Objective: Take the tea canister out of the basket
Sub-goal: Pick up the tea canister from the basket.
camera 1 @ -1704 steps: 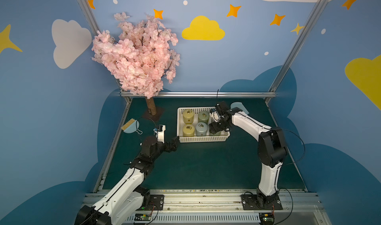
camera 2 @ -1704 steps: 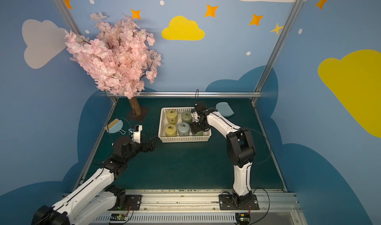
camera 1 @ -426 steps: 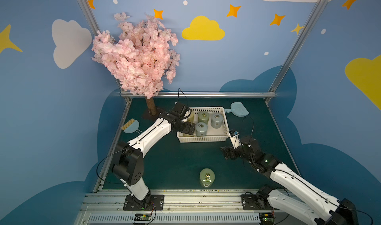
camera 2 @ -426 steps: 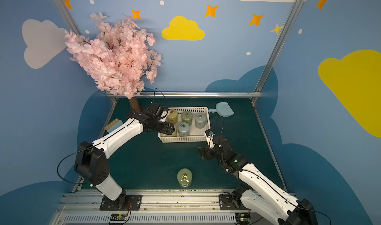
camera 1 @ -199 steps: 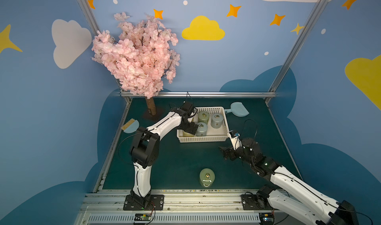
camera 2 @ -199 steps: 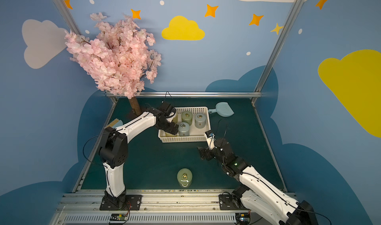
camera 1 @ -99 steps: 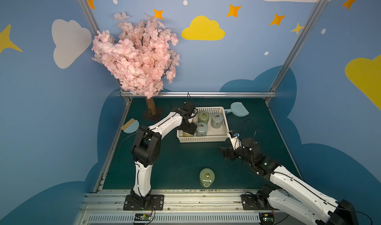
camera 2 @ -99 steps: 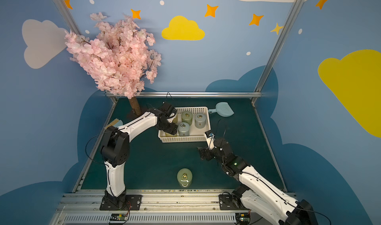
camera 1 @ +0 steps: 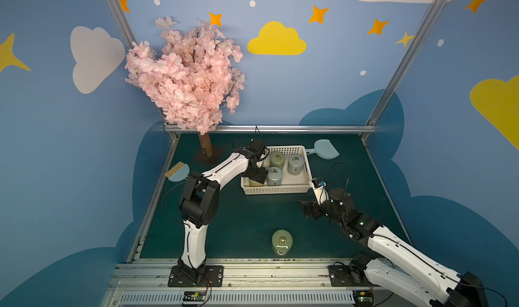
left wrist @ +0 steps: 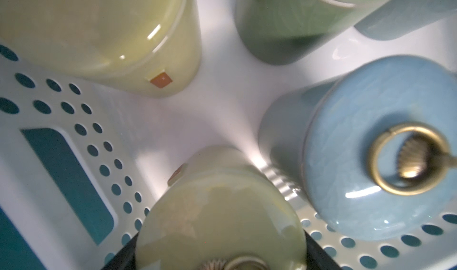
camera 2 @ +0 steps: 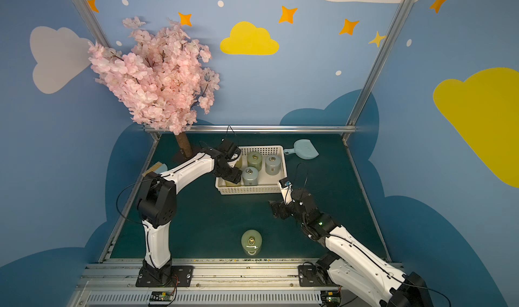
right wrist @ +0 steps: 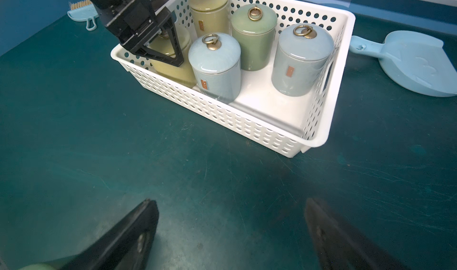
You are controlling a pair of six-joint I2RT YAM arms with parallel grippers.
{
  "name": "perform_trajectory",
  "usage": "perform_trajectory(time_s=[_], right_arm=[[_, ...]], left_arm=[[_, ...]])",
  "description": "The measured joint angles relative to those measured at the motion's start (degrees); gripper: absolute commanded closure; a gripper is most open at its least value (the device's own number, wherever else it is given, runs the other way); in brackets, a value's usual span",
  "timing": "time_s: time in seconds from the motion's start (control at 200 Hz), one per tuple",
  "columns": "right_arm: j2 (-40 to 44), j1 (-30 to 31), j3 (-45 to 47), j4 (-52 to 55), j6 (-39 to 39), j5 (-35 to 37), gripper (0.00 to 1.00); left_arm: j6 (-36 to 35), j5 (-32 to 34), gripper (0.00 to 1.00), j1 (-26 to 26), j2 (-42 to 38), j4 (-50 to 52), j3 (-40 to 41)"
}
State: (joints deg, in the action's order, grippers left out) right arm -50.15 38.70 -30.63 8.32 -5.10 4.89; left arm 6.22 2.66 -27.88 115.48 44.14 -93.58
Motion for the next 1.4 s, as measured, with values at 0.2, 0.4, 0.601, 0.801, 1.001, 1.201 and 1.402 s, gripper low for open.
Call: perform_trajectory(time_s=[0.2, 0.4, 0.601, 0.801, 1.001, 1.201, 1.402], right_arm=[[0.0, 0.0, 0.0, 0.0, 0.0, 0.0, 0.02], [0.0, 0.0, 0.0, 0.0, 0.0, 0.2, 0.02], [0.0, 0.0, 0.0, 0.0, 0.0, 0.7, 0.02], [0.0, 0.0, 0.0, 0.0, 0.0, 1.9, 0.02], [0.0, 0.0, 0.0, 0.0, -0.2, 3.1, 0.02], [0.3, 0.0, 0.0, 0.0, -0.5, 4.8, 0.02], [0.4, -0.7, 0.0, 0.0, -1.1, 6.7, 0.02]], left_arm=[[0.2, 0.1, 0.48, 0.0, -0.8, -0.4, 0.6], [0.2, 0.3, 0.49, -0.1, -2.7, 0.4, 0.6], [0.2, 1.2, 0.49, -0.5, -5.6, 1.8, 0.6], [0.2, 1.9, 0.5, -1.2, -7.8, 3.7, 0.2], [0.2, 2.2, 0.5, -1.7, -10.9, 4.7, 0.2], [0.2, 2.5, 0.51, -2.3, -13.4, 5.4, 0.2], [0.2, 3.0, 0.51, -3.8, -15.0, 5.7, 0.3]])
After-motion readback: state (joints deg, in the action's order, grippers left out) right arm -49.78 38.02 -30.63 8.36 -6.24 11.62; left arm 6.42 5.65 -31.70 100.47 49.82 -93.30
